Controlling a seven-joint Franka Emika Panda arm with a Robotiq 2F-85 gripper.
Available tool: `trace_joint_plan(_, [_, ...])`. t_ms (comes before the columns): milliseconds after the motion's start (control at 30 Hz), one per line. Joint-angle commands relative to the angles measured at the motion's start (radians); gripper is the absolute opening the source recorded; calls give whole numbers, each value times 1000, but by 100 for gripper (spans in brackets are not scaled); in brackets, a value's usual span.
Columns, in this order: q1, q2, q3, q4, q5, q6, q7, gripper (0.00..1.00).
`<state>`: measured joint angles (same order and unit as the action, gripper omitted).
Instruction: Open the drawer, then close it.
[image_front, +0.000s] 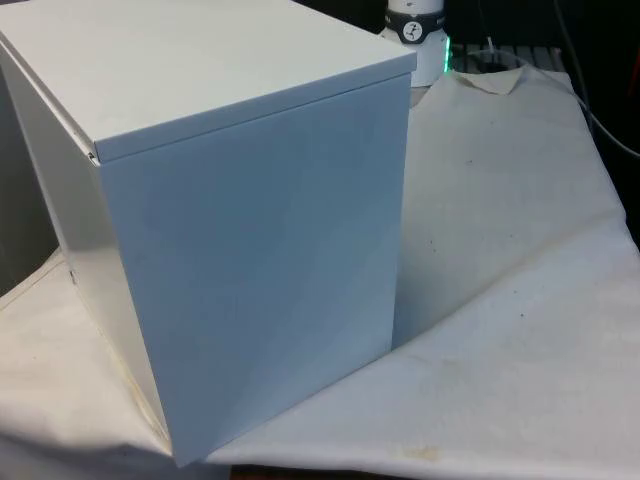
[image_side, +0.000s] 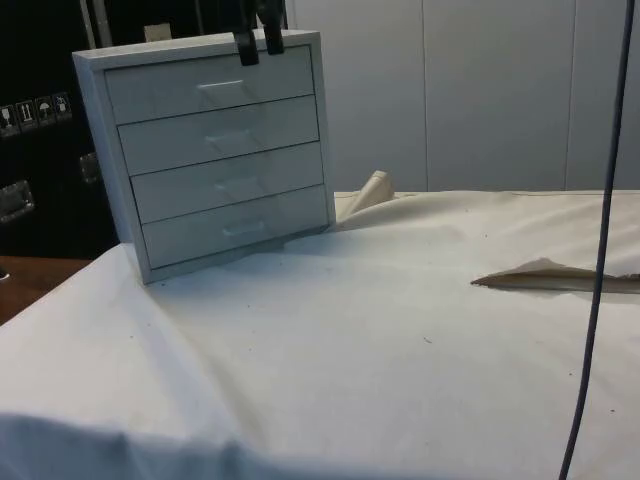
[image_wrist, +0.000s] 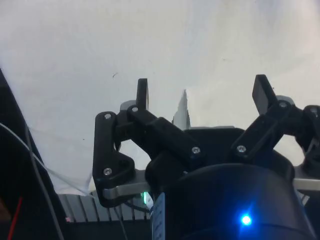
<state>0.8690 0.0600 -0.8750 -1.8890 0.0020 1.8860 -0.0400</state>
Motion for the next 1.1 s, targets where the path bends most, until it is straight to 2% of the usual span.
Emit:
trace_joint_plan(0, [0, 2, 0, -2, 0, 0, 0, 100])
trace_joint_plan(233, [12, -35, 8, -66, -29, 50, 29, 100])
trace_joint_plan(267, [6, -11, 7, -43, -5, 25, 11, 100])
trace_joint_plan(300, [12, -39, 9, -74, -34, 57, 32, 100])
trace_joint_plan(433, [15, -55, 11, -112, -51, 89, 41, 100])
trace_joint_plan(500, [15, -60, 12, -123, -58, 99, 45, 100])
trace_joint_plan(533, [9, -32, 11, -102, -28, 82, 23, 100])
trace_joint_plan(567, [14, -65, 13, -133, -64, 108, 47, 100])
trace_joint_plan(767, [11, -78, 13, -157, -84, 141, 44, 100])
trace_joint_plan(800, [8, -54, 12, -139, -56, 122, 26, 100])
trace_joint_plan(833, [10, -82, 13, -162, -92, 149, 40, 100])
trace_joint_plan(1067, [9, -107, 15, -185, -134, 175, 30, 100])
